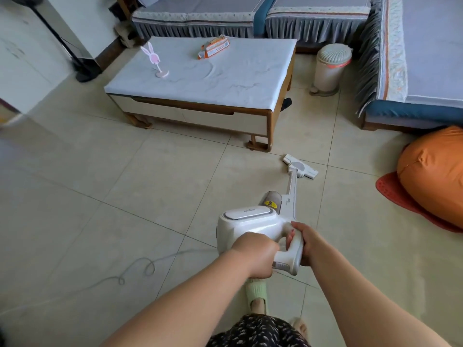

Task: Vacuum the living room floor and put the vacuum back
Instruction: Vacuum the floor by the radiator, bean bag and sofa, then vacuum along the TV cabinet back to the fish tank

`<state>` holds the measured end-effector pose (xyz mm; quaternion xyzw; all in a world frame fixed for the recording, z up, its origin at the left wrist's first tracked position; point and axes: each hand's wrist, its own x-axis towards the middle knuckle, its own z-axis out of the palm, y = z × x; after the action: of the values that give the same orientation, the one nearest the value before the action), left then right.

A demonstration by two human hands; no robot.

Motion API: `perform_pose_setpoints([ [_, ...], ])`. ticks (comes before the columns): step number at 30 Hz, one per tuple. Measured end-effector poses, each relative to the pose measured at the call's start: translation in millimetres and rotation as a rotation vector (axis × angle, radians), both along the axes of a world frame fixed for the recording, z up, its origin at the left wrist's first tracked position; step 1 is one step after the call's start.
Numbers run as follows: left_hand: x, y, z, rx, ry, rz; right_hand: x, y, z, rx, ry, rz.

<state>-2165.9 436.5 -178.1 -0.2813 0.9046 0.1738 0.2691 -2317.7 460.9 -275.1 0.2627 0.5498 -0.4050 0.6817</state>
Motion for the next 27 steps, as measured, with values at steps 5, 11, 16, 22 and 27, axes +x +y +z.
perform_pose_setpoints([
  [5, 39, 1, 6, -0.035, -0.003, 0.014, 40, 1, 9, 0.0, 0.035, -0.013],
  [11, 71, -28, 8, -0.048, 0.039, 0.048, 71, -30, 16, -0.066, 0.065, -0.033],
  [16, 146, -81, 24, -0.086, 0.049, 0.119, 146, -85, 31, -0.106, 0.064, 0.009],
  [22, 261, -109, 41, -0.106, 0.032, 0.235, 259, -129, 40, -0.112, 0.036, 0.134],
  [27, 329, -102, 54, -0.132, 0.03, 0.37, 330, -144, 53, -0.129, 0.046, 0.26],
])
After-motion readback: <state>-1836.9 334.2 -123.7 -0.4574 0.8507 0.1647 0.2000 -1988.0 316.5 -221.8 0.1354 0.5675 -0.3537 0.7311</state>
